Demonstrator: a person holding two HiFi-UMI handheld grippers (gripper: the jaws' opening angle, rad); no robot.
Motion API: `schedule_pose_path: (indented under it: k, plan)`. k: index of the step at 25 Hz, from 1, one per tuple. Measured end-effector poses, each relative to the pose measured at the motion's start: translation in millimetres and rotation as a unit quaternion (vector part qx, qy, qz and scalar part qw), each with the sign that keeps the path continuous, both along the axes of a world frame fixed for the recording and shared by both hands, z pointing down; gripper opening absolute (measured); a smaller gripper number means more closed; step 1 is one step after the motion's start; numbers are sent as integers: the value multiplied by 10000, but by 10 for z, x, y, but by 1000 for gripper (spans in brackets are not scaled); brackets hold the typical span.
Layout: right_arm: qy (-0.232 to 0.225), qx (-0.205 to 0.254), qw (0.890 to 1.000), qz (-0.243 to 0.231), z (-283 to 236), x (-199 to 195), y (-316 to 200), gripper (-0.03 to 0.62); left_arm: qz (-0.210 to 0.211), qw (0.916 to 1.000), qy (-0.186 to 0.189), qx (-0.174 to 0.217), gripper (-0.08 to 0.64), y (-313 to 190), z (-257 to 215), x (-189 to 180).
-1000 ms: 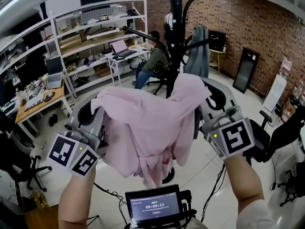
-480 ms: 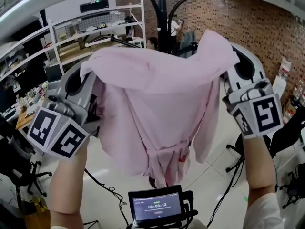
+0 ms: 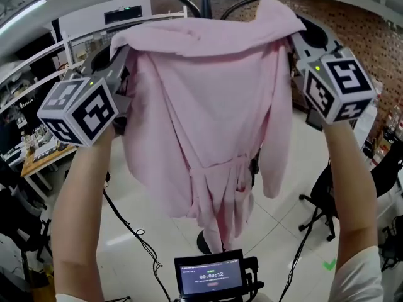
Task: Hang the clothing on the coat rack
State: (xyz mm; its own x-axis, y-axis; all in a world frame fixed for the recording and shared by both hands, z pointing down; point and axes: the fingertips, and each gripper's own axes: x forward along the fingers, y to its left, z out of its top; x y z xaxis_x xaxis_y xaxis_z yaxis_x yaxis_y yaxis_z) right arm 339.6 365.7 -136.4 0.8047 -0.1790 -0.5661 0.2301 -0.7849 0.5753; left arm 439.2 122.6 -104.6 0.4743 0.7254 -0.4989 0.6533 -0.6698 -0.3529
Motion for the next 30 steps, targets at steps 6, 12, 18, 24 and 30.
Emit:
schedule_pose_path:
  k: [6, 12, 18, 24, 30]
  plan:
    - [-762, 138, 9965, 319, 158, 641, 201, 12, -372, 9967, -675, 263, 20, 141, 267, 668]
    - [-1606, -117, 9861, 399, 834, 1053, 230, 12, -178, 9851, -1440, 922, 21, 572, 1117, 1001]
    - [-1892, -154, 9816, 226, 1214, 1070, 134, 12, 156, 9754, -1642, 1461, 25, 857, 1650, 1061]
    - [-2094, -145, 9777, 100, 1550, 917, 46, 12, 392, 9688, -1630, 1826, 25, 959, 1999, 1075]
    - [-2125, -176, 9769, -91, 1823, 749, -104, 14, 922, 9608, -1602, 2067, 27, 961, 2305, 1044]
